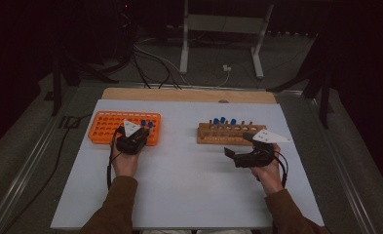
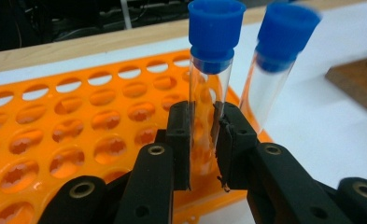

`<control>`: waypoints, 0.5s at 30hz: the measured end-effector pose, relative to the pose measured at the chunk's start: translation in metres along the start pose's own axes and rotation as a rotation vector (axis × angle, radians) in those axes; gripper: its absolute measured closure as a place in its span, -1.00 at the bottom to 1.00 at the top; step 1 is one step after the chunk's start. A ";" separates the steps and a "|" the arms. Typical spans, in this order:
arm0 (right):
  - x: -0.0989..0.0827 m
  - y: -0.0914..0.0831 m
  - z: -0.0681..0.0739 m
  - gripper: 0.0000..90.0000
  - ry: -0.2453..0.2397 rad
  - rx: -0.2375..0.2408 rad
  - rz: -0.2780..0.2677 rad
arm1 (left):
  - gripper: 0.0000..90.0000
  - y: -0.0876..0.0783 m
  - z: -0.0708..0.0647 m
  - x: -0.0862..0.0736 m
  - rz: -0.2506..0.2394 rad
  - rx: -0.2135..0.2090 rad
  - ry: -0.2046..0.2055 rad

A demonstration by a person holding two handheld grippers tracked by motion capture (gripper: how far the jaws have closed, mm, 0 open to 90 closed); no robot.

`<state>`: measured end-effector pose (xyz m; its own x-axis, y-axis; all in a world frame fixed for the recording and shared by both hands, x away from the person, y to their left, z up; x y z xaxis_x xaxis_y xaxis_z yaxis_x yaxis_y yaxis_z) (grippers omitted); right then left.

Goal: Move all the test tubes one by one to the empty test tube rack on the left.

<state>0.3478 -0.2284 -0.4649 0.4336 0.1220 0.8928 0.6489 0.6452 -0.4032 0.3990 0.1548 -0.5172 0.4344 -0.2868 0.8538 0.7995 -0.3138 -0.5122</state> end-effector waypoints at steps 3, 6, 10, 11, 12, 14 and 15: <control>0.000 0.000 0.000 -1.00 -0.001 0.000 0.002 | 0.72 -0.001 0.001 -0.001 -0.007 -0.002 -0.011; -0.001 0.000 -0.001 -1.00 0.003 -0.003 0.003 | 0.72 -0.002 0.001 -0.002 -0.006 -0.003 -0.008; -0.001 0.000 -0.001 -1.00 0.002 -0.004 0.005 | 0.72 -0.002 0.001 -0.001 -0.004 -0.009 -0.018; -0.001 0.000 -0.001 -1.00 0.002 -0.004 0.005 | 0.69 -0.002 0.001 -0.001 -0.002 -0.007 -0.024; -0.001 0.000 -0.001 -1.00 0.002 -0.004 0.005 | 0.62 -0.002 0.002 -0.001 -0.001 -0.003 -0.030; -0.001 0.000 -0.002 -1.00 0.003 -0.004 0.005 | 0.48 -0.003 0.003 -0.001 0.005 0.007 -0.041; -0.001 0.000 -0.002 -1.00 0.003 -0.005 0.005 | 0.41 -0.003 0.004 -0.001 0.007 0.012 -0.044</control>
Point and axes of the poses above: each handheld gripper's, and its own axes: y roughly forward along the jaws, x roughly out of its top, z roughly to its left, the point moved 3 cm from there along y, roughly forward along the jaws, and after that the axes turned 5 degrees about y, right-handed, at the moved point
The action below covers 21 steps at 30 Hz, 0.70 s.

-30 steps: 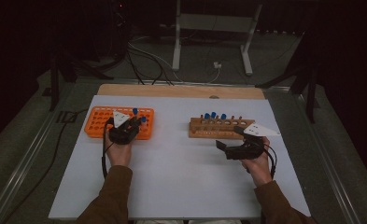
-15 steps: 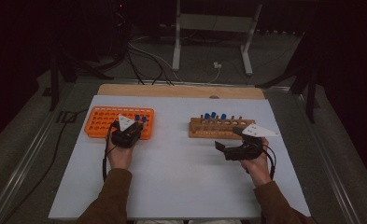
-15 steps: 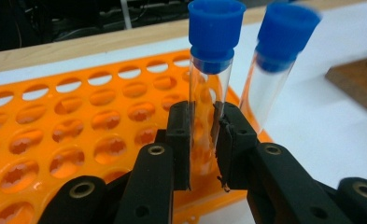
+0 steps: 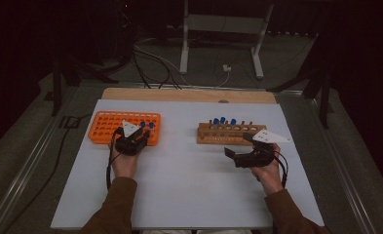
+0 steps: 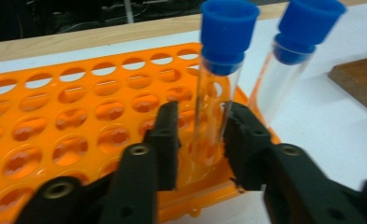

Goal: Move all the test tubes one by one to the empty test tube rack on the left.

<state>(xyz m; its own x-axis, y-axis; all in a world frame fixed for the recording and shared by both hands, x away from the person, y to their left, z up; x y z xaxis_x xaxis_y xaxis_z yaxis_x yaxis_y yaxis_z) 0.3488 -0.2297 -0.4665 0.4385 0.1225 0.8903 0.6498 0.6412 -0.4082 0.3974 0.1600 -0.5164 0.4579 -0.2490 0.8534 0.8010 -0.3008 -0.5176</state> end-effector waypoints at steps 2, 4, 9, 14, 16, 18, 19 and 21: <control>0.000 0.000 -0.001 -1.00 0.004 -0.001 0.000 | 0.33 -0.002 0.002 -0.001 -0.001 -0.008 -0.014; 0.000 0.000 -0.001 -1.00 0.006 -0.002 0.000 | 0.27 -0.005 0.003 -0.001 -0.006 -0.011 -0.022; -0.001 0.000 -0.001 -1.00 0.007 -0.003 0.001 | 0.13 -0.019 0.006 0.000 -0.027 -0.029 -0.058; -0.001 0.001 -0.001 -1.00 0.008 -0.006 0.002 | -0.07 -0.039 0.005 0.001 -0.067 -0.061 -0.092; -0.001 0.001 -0.001 -1.00 0.005 -0.007 0.001 | -0.20 -0.048 0.003 0.002 -0.085 -0.070 -0.094; -0.001 0.002 -0.001 -1.00 0.005 -0.006 0.002 | -0.37 -0.057 0.002 0.002 -0.106 -0.071 -0.104; -0.001 0.002 -0.001 -1.00 0.004 -0.007 0.003 | -0.45 -0.061 0.002 0.002 -0.112 -0.069 -0.108; -0.001 0.002 -0.001 -1.00 0.002 -0.009 0.002 | -0.59 -0.069 0.001 0.001 -0.126 -0.075 -0.123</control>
Point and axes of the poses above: each handheld gripper's, and its own axes: y roughly forward along the jaws, x roughly out of its top, z roughly to its left, the point moved 3 cm from there along y, roughly forward along the jaws, and after that the axes turned 5 degrees about y, right-handed, at the moved point
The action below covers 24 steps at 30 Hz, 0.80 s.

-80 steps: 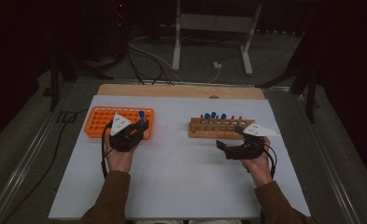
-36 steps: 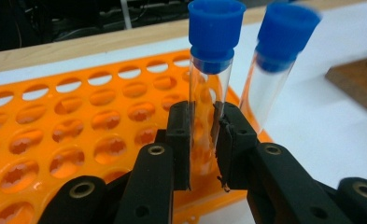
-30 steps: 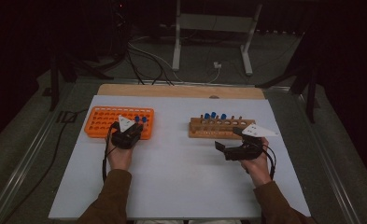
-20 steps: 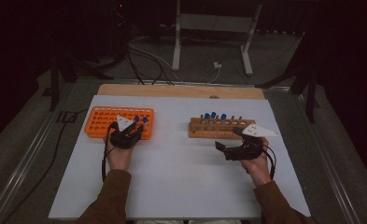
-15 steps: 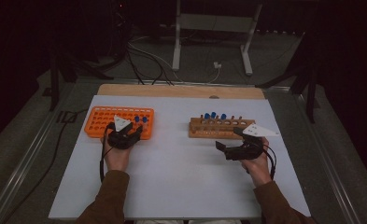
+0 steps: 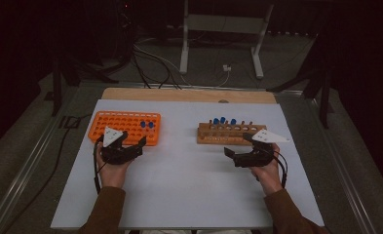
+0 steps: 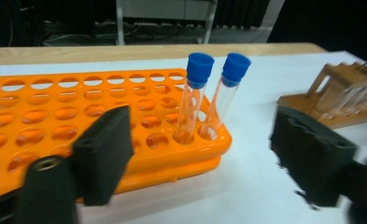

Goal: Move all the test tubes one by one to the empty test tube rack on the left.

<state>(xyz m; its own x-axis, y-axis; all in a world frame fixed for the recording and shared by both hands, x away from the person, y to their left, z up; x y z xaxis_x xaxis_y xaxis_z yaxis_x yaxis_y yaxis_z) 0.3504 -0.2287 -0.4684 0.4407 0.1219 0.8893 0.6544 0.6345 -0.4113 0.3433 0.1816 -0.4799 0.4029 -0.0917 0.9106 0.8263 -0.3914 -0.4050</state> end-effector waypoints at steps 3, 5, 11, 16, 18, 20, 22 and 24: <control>0.000 0.000 0.000 -1.00 0.004 -0.004 -0.001 | -0.72 -0.011 -0.002 -0.003 -0.015 0.000 -0.004; 0.000 0.000 -0.001 -1.00 0.005 -0.009 -0.001 | -0.88 -0.018 -0.004 -0.007 -0.022 -0.012 -0.013; 0.002 -0.002 -0.003 -1.00 0.002 -0.027 -0.010 | -0.99 -0.026 -0.013 -0.013 -0.015 -0.019 0.039; 0.007 -0.002 -0.007 -1.00 -0.011 -0.051 -0.007 | -0.99 -0.026 -0.020 -0.017 0.009 -0.020 0.090; 0.010 -0.002 -0.010 -0.98 -0.007 -0.060 -0.010 | -0.99 -0.026 -0.021 -0.019 0.013 -0.014 0.100; 0.014 -0.002 -0.014 -0.96 0.000 -0.064 -0.015 | -0.99 -0.024 -0.020 -0.021 0.019 -0.003 0.103; 0.017 -0.001 -0.018 -0.88 0.004 -0.077 -0.032 | -0.99 -0.022 -0.018 -0.024 0.029 0.017 0.098; 0.020 0.001 -0.022 -0.84 0.019 -0.091 -0.049 | -0.99 -0.020 -0.016 -0.026 0.035 0.018 0.086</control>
Point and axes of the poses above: each handheld gripper's, and its own axes: y roughly forward along the jaws, x roughly out of its top, z roughly to its left, the point moved 3 cm from there along y, roughly forward along the jaws, and after that the axes turned 5 degrees about y, right-handed, at the moved point
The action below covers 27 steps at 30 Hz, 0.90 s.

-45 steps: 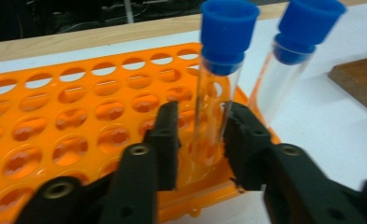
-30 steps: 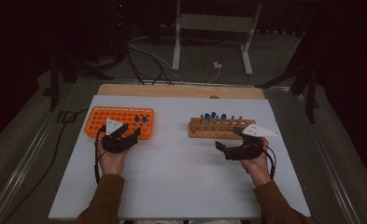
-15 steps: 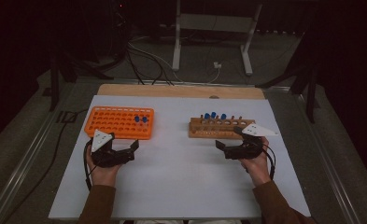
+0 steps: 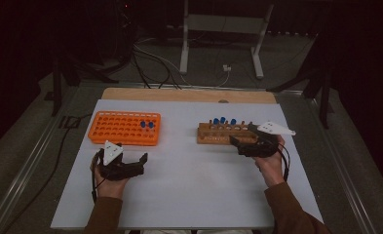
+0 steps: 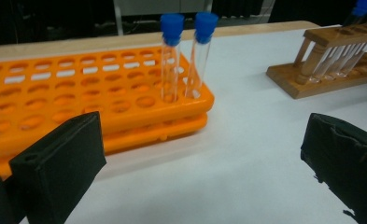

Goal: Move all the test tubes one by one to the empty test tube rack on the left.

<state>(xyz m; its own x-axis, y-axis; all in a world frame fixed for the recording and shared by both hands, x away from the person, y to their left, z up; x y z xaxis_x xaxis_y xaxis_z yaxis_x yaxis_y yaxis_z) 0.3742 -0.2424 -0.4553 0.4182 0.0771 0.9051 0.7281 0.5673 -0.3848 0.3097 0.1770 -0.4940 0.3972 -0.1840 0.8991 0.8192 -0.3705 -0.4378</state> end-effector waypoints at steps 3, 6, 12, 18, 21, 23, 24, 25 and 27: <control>0.004 0.008 -0.004 -0.77 0.007 -0.011 0.007 | -0.99 -0.001 0.001 0.000 -0.008 0.009 0.002; 0.008 0.016 -0.007 -0.74 0.019 -0.015 0.010 | -0.99 -0.003 0.001 0.000 -0.021 0.022 -0.005; 0.009 0.035 -0.013 -0.67 0.018 -0.033 0.051 | -0.99 -0.004 0.000 0.001 -0.026 0.025 -0.003; 0.001 0.050 -0.019 -0.04 0.004 -0.070 0.072 | -0.99 -0.004 0.000 0.000 -0.022 0.026 -0.003; -0.002 0.055 -0.018 0.21 -0.014 -0.087 0.087 | -0.99 -0.004 0.000 0.000 -0.025 0.025 -0.012; -0.003 0.057 -0.017 0.39 -0.030 -0.093 0.083 | -0.99 -0.004 0.001 0.000 -0.026 0.021 -0.020; -0.003 0.057 -0.016 0.46 -0.030 -0.090 0.083 | -0.99 -0.004 0.001 0.000 -0.026 0.021 -0.023; -0.003 0.058 -0.015 0.54 -0.035 -0.092 0.082 | -0.99 -0.004 0.001 0.000 -0.025 0.021 -0.023; -0.003 0.058 -0.013 0.65 -0.055 -0.099 0.079 | -0.99 -0.004 0.000 0.000 -0.026 0.022 -0.023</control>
<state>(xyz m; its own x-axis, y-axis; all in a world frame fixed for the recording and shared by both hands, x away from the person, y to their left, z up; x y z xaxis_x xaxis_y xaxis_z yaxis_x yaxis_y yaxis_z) 0.4224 -0.2206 -0.4833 0.4475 0.1649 0.8789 0.7453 0.4744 -0.4685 0.3068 0.1788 -0.4927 0.3851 -0.1533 0.9101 0.8380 -0.3551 -0.4144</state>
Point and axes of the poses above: each handheld gripper's, and its own axes: y roughly forward along the jaws, x roughly out of its top, z roughly to its left, the point moved 3 cm from there along y, roughly forward along the jaws, and after that the axes turned 5 degrees about y, right-handed, at the moved point
